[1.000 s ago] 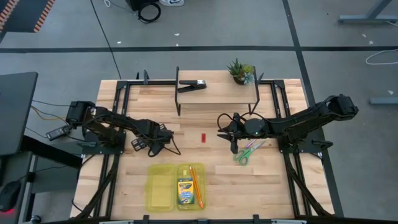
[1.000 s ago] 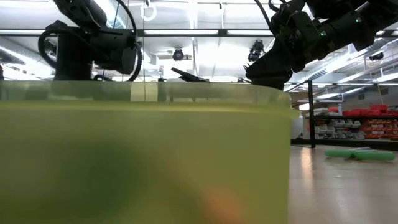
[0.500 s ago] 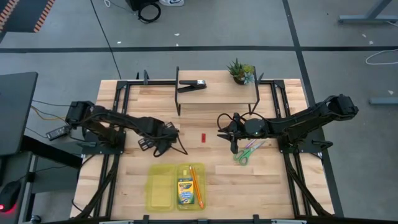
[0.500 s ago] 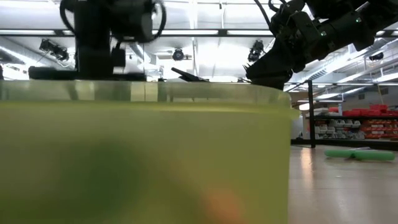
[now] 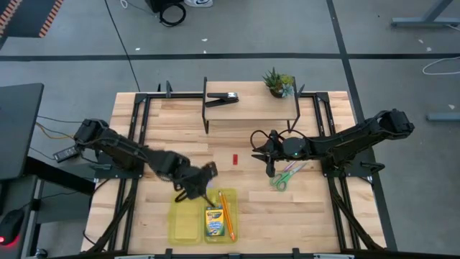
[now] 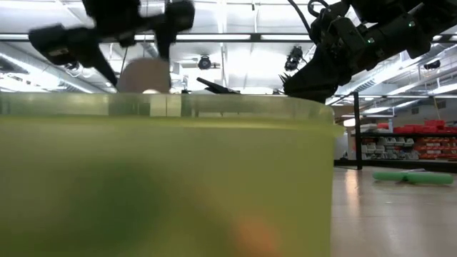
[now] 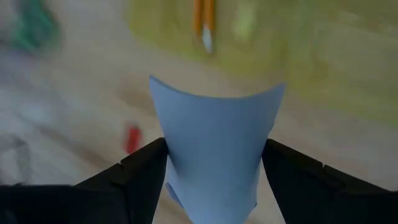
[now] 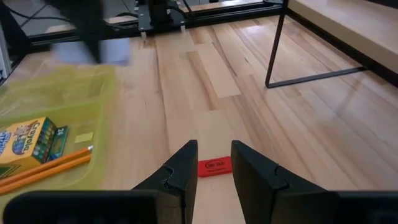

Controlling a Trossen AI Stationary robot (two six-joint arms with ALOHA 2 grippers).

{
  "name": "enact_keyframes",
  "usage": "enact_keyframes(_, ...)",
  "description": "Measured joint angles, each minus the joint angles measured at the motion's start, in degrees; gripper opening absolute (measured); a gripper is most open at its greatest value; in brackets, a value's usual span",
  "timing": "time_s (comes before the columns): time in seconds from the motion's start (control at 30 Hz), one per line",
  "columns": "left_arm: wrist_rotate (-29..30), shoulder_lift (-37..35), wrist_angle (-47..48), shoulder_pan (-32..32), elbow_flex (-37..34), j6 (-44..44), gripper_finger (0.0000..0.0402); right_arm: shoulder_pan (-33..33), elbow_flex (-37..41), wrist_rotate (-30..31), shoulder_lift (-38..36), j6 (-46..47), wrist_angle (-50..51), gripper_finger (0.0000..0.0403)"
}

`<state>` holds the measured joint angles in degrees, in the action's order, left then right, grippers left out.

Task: Pack school essentials
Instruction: Put the blue sticky note into the yellow supply box

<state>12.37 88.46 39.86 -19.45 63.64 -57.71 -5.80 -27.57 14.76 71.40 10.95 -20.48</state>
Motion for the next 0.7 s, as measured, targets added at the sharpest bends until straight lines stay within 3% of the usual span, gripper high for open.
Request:
enact_keyframes(0.13, -0.06, 1.85, -8.6, -3.85, -0.02, -1.33, 0.0268, 0.0, 0.0, 0.0, 0.0, 0.6, 0.01, 0.0103)
enact_keyframes(0.43, -0.12, 8.61, -21.5, -7.32, 2.62, 6.12, 0.0265, -0.76, 0.0, 0.02, 0.0, 4.08, -0.03, 0.0103)
enact_keyframes(0.57, -0.85, 11.27, -23.44, -7.51, 5.42, 15.07, 0.0265, -1.97, 0.0, 0.32, 0.0, 4.72, -0.12, 0.0103)
enact_keyframes(0.7, -1.39, 12.76, -23.71, -6.67, 8.02, 31.6, 0.0263, -3.12, 0.0, 0.48, 0.0, 5.4, -0.1, 0.0103)
